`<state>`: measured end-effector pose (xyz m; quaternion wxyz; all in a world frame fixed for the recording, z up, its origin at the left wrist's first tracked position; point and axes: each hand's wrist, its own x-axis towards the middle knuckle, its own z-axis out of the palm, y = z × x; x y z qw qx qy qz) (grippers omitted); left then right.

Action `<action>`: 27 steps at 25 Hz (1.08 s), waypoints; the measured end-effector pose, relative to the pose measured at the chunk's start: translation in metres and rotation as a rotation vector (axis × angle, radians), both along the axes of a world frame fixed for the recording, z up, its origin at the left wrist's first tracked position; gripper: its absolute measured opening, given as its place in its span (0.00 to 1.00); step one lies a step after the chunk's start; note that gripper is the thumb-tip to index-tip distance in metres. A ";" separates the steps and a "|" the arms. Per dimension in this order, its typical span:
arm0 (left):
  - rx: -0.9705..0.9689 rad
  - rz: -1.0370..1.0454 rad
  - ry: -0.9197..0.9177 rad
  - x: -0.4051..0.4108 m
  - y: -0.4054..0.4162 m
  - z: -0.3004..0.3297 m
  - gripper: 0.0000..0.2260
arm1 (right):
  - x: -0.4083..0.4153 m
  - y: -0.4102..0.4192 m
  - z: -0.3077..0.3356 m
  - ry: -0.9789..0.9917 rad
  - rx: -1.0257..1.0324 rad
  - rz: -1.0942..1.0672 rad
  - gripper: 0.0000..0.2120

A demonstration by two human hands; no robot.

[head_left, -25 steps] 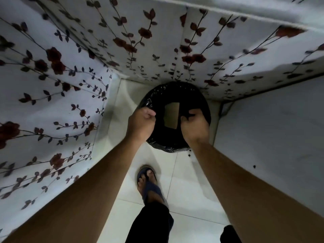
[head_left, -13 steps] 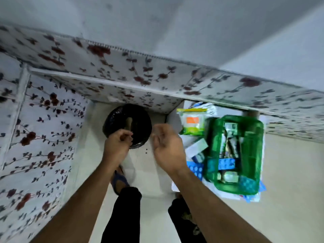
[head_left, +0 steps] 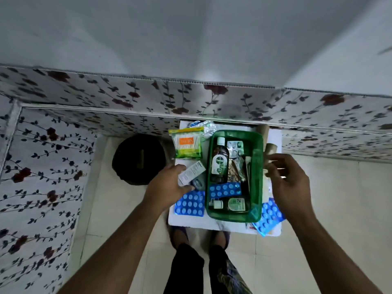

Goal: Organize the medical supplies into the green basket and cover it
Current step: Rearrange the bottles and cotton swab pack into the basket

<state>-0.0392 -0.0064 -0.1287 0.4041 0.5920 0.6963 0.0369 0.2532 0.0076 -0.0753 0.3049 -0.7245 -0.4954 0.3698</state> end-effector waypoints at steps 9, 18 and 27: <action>0.178 -0.038 0.087 0.007 -0.003 -0.013 0.12 | 0.042 0.000 -0.060 -0.173 -0.209 -0.211 0.10; 0.318 0.314 -0.094 0.039 -0.014 0.065 0.13 | 0.025 0.047 -0.069 -0.385 -0.489 -0.181 0.23; 0.133 0.090 0.013 0.159 0.058 0.030 0.14 | 0.038 0.042 -0.070 -0.087 -0.355 -0.350 0.24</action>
